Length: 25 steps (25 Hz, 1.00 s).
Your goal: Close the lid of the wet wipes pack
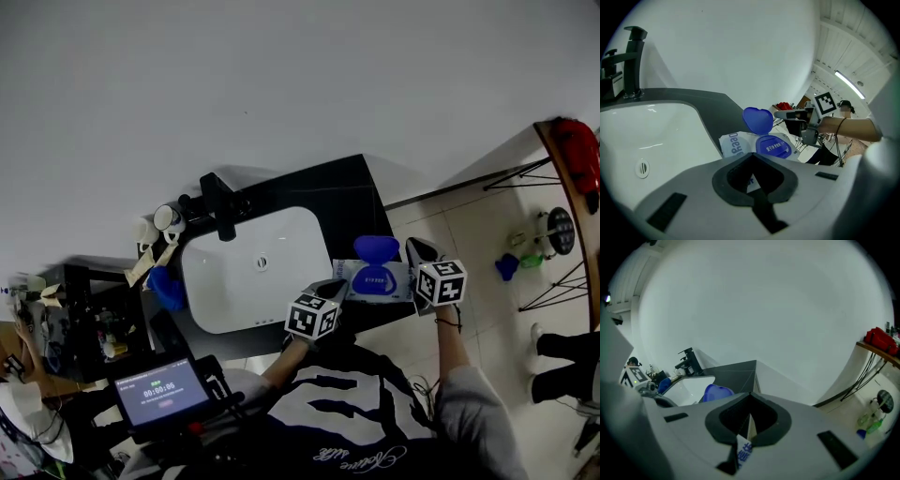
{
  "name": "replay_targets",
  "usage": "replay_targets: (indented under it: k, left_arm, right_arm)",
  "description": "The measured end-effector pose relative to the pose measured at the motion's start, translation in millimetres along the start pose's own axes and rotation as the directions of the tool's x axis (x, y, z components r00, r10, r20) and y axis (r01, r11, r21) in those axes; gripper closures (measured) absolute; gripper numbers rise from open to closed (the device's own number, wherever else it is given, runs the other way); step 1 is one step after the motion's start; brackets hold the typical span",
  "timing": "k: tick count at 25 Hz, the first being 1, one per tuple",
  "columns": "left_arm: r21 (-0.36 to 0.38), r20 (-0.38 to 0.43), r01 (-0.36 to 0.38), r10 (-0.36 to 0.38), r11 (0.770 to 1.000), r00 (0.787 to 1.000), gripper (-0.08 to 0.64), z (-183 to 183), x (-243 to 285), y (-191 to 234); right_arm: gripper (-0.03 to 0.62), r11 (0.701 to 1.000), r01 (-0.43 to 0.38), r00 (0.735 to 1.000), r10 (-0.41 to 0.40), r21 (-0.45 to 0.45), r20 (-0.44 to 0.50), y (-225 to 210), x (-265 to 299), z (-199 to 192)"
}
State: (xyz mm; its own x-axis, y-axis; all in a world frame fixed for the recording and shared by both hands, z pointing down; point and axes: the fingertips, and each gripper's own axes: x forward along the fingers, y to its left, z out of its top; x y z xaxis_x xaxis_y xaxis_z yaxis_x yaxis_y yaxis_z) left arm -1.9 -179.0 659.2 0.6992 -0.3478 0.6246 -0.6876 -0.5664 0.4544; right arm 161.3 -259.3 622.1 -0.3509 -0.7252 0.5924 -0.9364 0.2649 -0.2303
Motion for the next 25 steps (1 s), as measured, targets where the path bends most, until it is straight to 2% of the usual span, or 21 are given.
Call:
replay_targets:
  k: [4,8,12,19,25]
  left_arm:
    - [0.021,-0.007,0.018,-0.018,1.0,1.0,0.56,-1,1,-5]
    - [0.033,-0.014,0.029,-0.029,0.999,0.999,0.56,-3,1,-9]
    - [0.042,-0.022,0.033,-0.032,0.999,0.999,0.559,-2,1,-9]
    - [0.035,-0.02,0.036,-0.035,0.999,0.999,0.56,-2,1,-10]
    - [0.023,-0.017,0.024,-0.023,0.999,1.0,0.56,1,-1,-7]
  right_arm:
    - [0.594,0.999,-0.042,0.999,0.042,0.025,-0.032,-1,12,4]
    - [0.594,0.993,-0.113,0.994,0.113,0.029,-0.002,14,3,15]
    - [0.594,0.989,-0.145,0.989,0.144,0.031,0.027,26,-15,17]
    - [0.594,0.98,-0.193,0.981,0.191,0.046,0.038,50,-52,-4]
    - [0.594,0.978,-0.203,0.979,0.202,0.051,0.016,64,-63,-22]
